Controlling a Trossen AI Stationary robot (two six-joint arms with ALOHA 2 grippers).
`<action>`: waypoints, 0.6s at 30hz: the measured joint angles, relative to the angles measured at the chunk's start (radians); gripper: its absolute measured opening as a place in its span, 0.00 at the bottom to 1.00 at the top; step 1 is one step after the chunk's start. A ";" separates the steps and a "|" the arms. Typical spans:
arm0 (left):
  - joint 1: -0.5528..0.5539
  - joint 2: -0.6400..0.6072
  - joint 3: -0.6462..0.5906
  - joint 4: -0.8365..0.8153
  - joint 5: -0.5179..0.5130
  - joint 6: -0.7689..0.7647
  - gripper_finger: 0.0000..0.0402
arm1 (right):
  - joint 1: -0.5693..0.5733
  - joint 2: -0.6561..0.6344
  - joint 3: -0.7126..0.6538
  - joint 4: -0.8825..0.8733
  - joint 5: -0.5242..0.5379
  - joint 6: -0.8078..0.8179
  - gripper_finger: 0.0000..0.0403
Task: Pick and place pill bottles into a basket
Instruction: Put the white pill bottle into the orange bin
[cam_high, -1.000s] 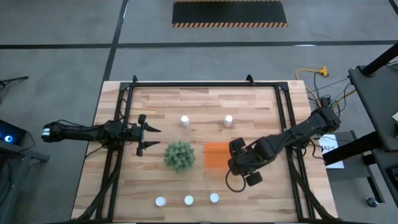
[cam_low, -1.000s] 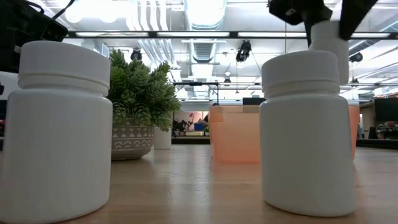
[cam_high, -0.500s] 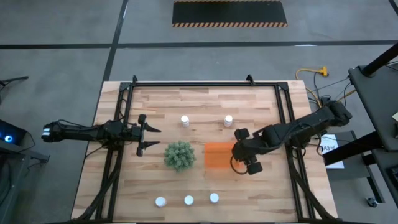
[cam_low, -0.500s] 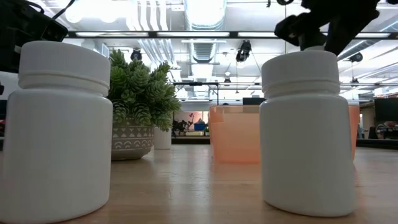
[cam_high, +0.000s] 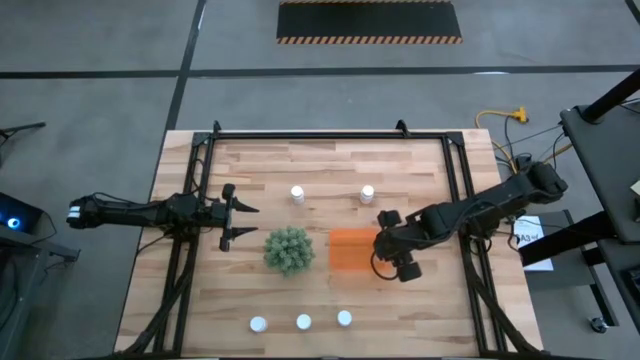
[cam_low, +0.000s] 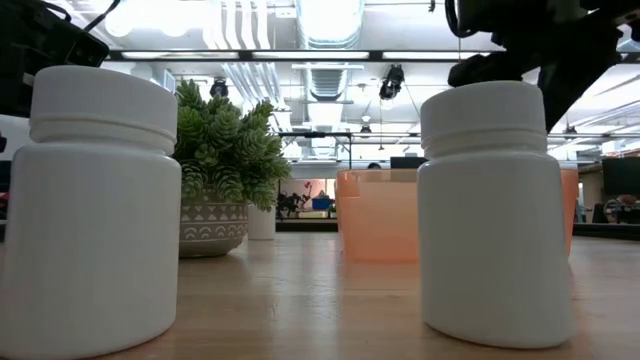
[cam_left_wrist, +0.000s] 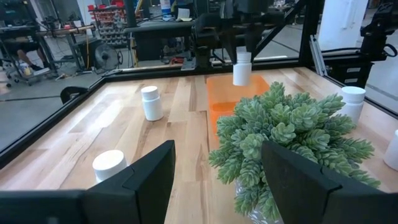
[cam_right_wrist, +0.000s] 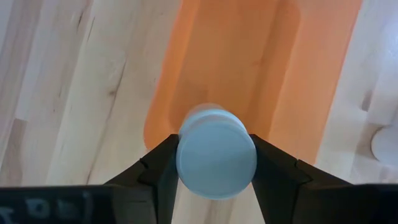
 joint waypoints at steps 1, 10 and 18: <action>0.000 0.000 0.000 0.000 0.000 0.000 0.55 | 0.000 0.000 -0.008 0.014 0.000 0.000 0.39; 0.000 0.000 0.000 0.000 0.000 0.000 0.55 | -0.006 0.000 -0.032 0.047 -0.026 0.007 0.38; 0.000 0.000 0.000 0.000 0.000 0.000 0.55 | -0.006 0.002 -0.047 0.050 -0.030 0.002 0.38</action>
